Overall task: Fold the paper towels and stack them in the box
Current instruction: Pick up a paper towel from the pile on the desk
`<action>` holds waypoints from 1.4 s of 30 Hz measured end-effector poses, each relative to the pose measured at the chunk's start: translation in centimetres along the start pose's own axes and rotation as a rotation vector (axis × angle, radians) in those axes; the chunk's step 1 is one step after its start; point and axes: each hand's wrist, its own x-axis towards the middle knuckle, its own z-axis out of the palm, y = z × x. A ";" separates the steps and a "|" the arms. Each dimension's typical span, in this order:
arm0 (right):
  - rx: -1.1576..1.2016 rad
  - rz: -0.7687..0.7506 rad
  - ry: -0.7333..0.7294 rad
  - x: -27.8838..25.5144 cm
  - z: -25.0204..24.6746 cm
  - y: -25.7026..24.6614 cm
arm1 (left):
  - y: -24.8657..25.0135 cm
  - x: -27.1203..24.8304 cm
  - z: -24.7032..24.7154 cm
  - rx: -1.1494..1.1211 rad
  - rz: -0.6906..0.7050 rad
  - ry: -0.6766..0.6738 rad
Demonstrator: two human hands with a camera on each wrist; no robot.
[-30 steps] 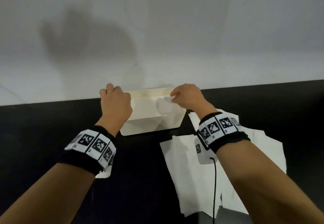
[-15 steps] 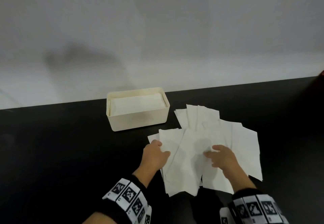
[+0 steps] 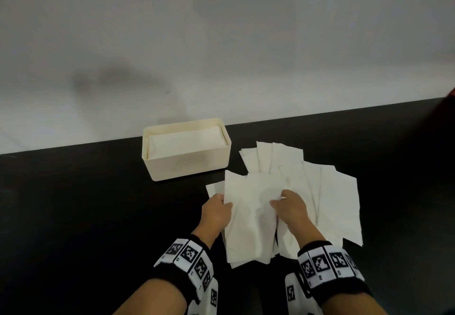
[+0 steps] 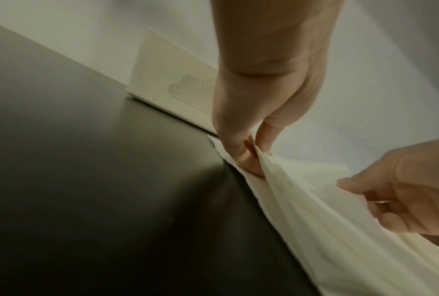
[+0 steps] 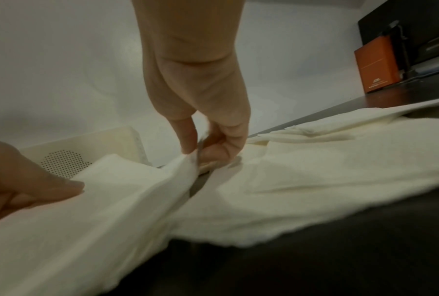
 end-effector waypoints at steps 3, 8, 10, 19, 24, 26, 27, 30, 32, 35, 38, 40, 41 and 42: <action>-0.062 -0.041 -0.080 0.6 0.1 -0.6 | -0.2 0.4 0.0 -0.044 -0.015 -0.004; -0.128 -0.075 -0.213 1.2 0.6 -1.4 | -0.2 1.2 0.0 -0.168 -0.048 -0.015; -0.148 -0.099 -0.251 1.3 1.1 -1.7 | -0.3 1.3 0.2 -0.190 -0.051 -0.036; -0.030 -0.156 -0.182 1.0 1.6 -2.3 | 0.1 1.4 0.4 -0.295 0.039 -0.092; 0.155 -0.192 -0.409 -0.6 -1.6 -3.8 | 3.1 0.9 -2.8 -0.955 0.075 -0.198; 0.187 -0.241 -0.463 -0.7 -2.5 -4.8 | 4.4 1.3 -4.9 -1.101 0.128 -0.207; 0.226 -0.256 -0.432 -0.5 -2.6 -5.6 | 4.9 1.6 -5.9 -1.143 0.154 -0.202; 0.419 -0.285 -0.279 0.4 -2.4 -9.1 | 6.0 2.6 -9.2 -1.167 0.249 -0.102; 0.511 -0.328 -0.218 1.3 -2.1 -12.1 | 6.4 3.5 -12.1 -1.144 0.312 0.005; 0.490 -0.416 -0.152 2.9 -1.1 -16.2 | 5.9 5.0 -16.3 -0.850 0.362 0.237; 0.416 -0.485 -0.115 4.1 0.7 -18.8 | 4.8 6.2 -18.9 -0.515 0.374 0.366; 0.335 -0.508 -0.097 4.8 1.9 -19.5 | 4.1 7.0 -19.4 -0.319 0.346 0.414; 0.285 -0.511 -0.097 5.1 2.5 -19.5 | 3.6 7.4 -19.4 -0.269 0.333 0.424; 0.240 -0.507 -0.104 5.5 3.2 -19.4 | 3.2 7.8 -19.4 -0.259 0.325 0.423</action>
